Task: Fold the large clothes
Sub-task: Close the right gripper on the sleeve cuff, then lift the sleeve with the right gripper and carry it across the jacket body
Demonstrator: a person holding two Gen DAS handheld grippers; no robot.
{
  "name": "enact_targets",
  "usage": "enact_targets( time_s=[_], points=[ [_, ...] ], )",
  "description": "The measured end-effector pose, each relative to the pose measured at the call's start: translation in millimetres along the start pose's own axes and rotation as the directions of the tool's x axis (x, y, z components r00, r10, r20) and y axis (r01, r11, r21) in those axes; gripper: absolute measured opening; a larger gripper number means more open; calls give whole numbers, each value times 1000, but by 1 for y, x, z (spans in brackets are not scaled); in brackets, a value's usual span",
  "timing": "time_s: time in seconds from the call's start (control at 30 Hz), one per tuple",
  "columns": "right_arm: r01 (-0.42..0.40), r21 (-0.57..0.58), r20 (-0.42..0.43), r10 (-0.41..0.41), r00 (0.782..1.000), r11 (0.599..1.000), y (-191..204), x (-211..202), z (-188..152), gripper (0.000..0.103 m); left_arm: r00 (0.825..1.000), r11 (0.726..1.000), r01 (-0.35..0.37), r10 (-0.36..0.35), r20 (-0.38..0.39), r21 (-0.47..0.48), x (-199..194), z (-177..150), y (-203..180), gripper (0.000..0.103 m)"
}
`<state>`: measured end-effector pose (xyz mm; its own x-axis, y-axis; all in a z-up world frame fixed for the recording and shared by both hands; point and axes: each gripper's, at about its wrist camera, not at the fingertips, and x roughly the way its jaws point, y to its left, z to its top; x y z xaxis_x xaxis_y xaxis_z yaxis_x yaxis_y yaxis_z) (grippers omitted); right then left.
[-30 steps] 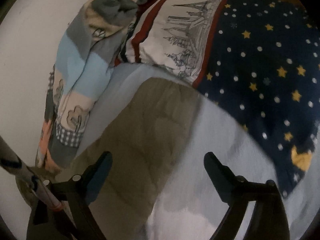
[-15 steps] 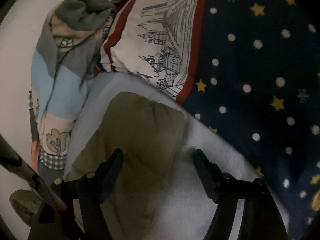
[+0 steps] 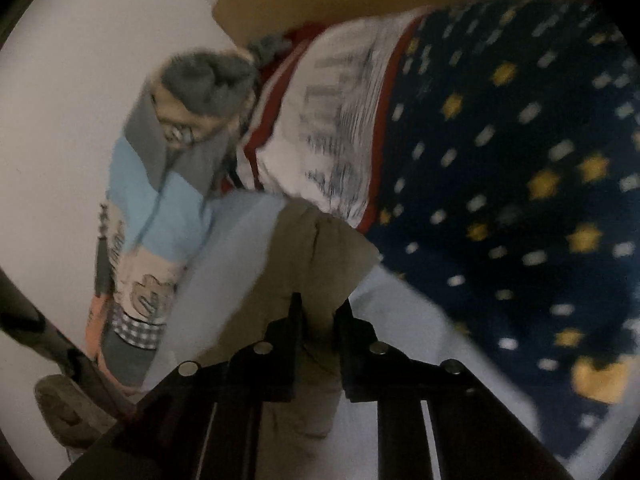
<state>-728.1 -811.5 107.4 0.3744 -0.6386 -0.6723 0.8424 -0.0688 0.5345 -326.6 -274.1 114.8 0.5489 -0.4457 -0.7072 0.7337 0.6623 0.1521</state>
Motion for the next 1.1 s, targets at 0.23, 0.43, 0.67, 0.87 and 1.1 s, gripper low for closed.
enact_targets(
  time_s=[0.23, 0.43, 0.67, 0.87, 1.1],
  points=[
    [27, -26, 68, -25, 997, 999, 9, -85, 22, 15, 1000, 1000, 3, -3, 21, -22, -12, 5, 3, 103],
    [-19, -105, 100, 29, 995, 994, 65, -152, 18, 15, 1000, 998, 15, -16, -7, -69, -14, 8, 13, 103],
    [-114, -226, 88, 136, 987, 967, 148, -209, -13, 15, 999, 992, 23, -28, -35, -126, -22, 13, 31, 103],
    [-204, -335, 33, 228, 973, 920, 222, -250, -67, 15, 1000, 984, -13, 14, 2, -175, -36, 18, 50, 103],
    [-291, -440, -86, 283, 955, 850, 303, -264, -162, 15, 1000, 968, -22, 19, -12, -250, -47, 18, 74, 103]
  ],
)
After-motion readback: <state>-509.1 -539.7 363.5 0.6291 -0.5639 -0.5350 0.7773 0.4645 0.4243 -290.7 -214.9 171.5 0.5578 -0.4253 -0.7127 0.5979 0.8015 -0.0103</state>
